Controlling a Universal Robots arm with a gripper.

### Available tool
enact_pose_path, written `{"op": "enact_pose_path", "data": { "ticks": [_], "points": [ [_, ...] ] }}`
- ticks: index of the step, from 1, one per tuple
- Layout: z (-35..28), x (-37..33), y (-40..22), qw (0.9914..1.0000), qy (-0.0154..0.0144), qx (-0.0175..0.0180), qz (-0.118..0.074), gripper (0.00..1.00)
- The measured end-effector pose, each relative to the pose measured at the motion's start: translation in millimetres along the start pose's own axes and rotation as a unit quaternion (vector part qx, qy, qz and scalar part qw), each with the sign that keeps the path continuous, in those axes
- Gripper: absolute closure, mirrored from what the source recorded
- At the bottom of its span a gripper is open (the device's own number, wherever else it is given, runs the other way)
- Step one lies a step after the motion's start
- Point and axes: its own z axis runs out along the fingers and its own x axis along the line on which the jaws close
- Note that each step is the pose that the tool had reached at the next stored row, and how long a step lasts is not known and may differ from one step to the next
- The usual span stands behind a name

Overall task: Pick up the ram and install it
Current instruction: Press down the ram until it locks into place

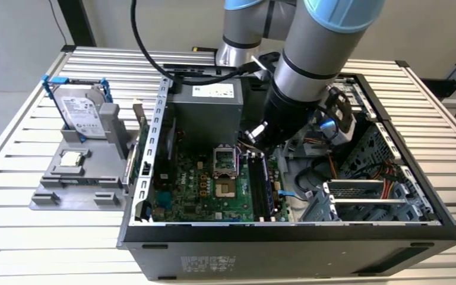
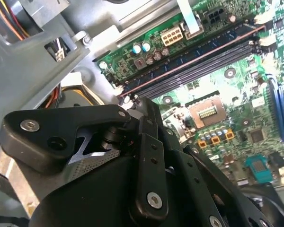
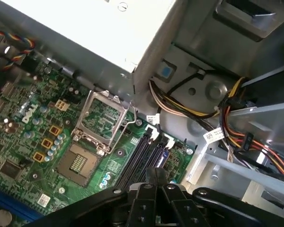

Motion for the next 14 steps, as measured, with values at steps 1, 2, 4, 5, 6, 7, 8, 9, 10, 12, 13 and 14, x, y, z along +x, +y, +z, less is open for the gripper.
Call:
{"op": "enact_pose_path", "data": {
  "ticks": [1,2,4,5,6,7,8,9,10,12,13,14],
  "points": [
    [-0.1,-0.6,-0.8,1.0,0.0003,0.0,-0.002,1.0],
    [-0.3,-1.4,-2.0,0.99999,0.0006,0.0,-0.004,1.0],
    [-0.6,-2.3,-4.4,0.99998,0.0009,-0.0001,-0.006,1.0],
    [-0.7,-2.4,-5.6,0.99997,0.001,-0.0002,-0.007,1.0],
    [-0.9,-2.3,-6.6,0.99997,0.0012,-0.0002,-0.008,1.0],
    [-1.0,-1.9,-7.9,0.99996,0.0013,-0.0002,-0.009,1.0],
    [-1.2,-1.6,-8.9,0.99995,0.0014,-0.0002,-0.01,1.0],
    [-1.4,-1.4,-10.4,0.99995,0.0017,-0.0006,-0.01,1.0],
    [-1.5,-1.2,-11.7,0.99995,0.0019,-0.0011,-0.01,1.0],
    [-1.9,-0.6,-13.3,0.99994,0.0022,-0.0012,-0.011,1.0],
    [-1.9,-0.1,-14.3,0.99993,0.0022,-0.0014,-0.012,1.0],
    [-2.1,0.4,-15.2,0.99992,0.0026,-0.0015,-0.012,1.0]
  ]
}}
